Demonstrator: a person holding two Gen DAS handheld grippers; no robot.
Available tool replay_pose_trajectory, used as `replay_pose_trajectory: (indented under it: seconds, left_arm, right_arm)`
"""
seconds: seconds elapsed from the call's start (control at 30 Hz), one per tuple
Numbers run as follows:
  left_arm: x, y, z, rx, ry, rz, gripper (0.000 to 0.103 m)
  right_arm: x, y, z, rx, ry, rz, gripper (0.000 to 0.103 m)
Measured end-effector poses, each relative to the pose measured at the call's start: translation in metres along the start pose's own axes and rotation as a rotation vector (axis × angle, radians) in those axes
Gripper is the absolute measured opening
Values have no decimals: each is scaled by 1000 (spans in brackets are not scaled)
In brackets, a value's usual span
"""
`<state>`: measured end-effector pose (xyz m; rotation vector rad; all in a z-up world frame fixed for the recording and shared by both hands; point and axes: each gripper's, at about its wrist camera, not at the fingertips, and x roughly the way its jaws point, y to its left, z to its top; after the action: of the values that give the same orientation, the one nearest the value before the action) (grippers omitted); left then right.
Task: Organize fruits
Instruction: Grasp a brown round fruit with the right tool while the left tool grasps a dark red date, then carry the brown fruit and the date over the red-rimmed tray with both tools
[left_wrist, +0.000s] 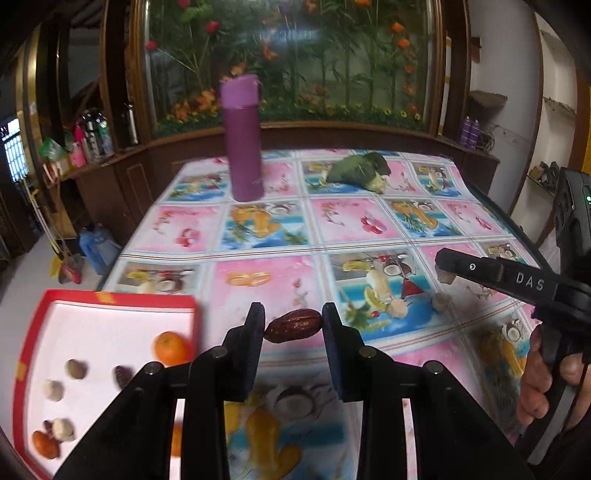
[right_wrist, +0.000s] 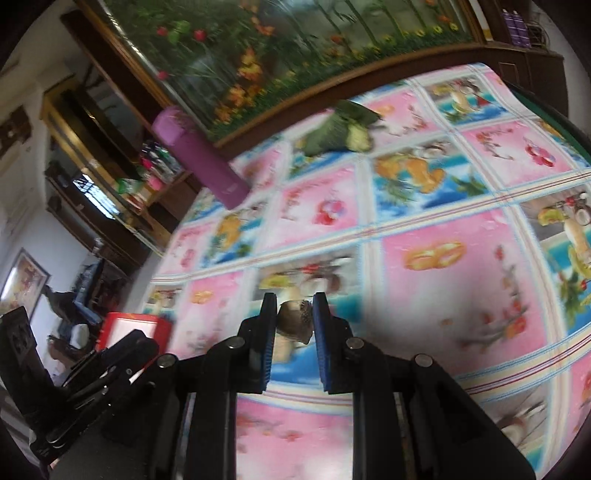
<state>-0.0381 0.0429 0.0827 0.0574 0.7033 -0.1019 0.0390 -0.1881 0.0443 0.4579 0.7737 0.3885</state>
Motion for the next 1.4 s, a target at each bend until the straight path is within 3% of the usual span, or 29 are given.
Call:
replay_pose_trajectory:
  seconds: [0.27, 0.67, 1.07, 1.4]
  left_arm:
    - [-25, 14, -17, -33, -16, -24, 31]
    - [-46, 34, -40, -107, -21, -41, 31]
    - [-66, 62, -52, -141, -70, 71, 31]
    - [-74, 92, -58, -179, -89, 125, 31]
  right_arm:
    - [-15, 33, -34, -58, -85, 32, 22]
    - [-4, 30, -46, -51, -69, -3, 22]
    - [-2, 31, -51, -57, -63, -22, 22]
    - [1, 64, -64, -124, -44, 10, 22]
